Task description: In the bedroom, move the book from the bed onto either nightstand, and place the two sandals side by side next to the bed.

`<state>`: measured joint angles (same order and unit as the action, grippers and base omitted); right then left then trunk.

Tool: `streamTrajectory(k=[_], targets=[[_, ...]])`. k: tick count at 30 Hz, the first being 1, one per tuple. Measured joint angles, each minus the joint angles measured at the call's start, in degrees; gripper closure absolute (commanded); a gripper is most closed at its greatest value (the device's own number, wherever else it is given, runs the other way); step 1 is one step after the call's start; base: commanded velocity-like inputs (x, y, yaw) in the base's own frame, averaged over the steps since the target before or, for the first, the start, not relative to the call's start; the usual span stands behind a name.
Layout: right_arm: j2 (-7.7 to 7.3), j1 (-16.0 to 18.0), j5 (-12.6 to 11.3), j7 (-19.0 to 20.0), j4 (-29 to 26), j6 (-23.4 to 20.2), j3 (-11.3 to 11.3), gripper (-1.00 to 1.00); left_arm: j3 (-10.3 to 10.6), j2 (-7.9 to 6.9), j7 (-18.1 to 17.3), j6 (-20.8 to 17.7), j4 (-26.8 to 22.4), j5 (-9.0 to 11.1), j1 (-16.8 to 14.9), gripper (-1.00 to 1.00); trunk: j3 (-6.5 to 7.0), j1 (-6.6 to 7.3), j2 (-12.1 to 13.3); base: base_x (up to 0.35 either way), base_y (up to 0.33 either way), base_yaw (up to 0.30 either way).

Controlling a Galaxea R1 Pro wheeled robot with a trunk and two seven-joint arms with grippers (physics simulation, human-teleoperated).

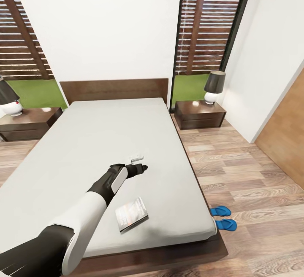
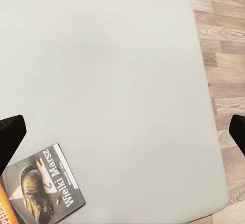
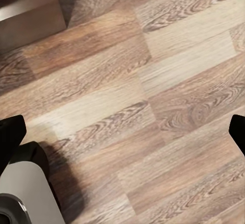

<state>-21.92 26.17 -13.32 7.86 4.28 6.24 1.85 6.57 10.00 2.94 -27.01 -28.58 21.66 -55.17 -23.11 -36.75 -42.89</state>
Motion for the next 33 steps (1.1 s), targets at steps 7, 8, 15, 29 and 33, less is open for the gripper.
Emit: streamTrajectory(k=[7,8,15,29,33], targets=[[0.02,0.0,0.0,0.0,0.0,0.0,0.0,-1.00,0.0,0.00,0.0,0.0,0.0,0.0,0.0,-1.00,-1.26,-1.54,-2.8,0.000,0.000,0.000],[0.03,0.0,0.0,0.0,0.0,0.0,0.0,-1.00,0.0,0.00,0.0,0.0,0.0,0.0,0.0,-1.00,-1.44,-1.76,-3.2,0.000,0.000,0.000],[0.01,0.0,0.0,0.0,0.0,0.0,0.0,-1.00,0.0,0.00,0.0,0.0,0.0,0.0,0.0,-1.00,-2.70,-3.30,-6.0,0.000,0.000,0.000],[0.01,0.0,0.0,0.0,0.0,0.0,0.0,-1.00,0.0,0.00,0.0,0.1,0.0,0.0,0.0,-1.00,-5.22,-6.37,-11.6,0.000,0.000,0.000],[0.00,0.0,0.0,0.0,0.0,0.0,0.0,-1.00,0.0,0.00,0.0,0.1,0.0,0.0,0.0,-1.00,-5.94,-7.25,-13.3,0.000,0.000,0.000]])
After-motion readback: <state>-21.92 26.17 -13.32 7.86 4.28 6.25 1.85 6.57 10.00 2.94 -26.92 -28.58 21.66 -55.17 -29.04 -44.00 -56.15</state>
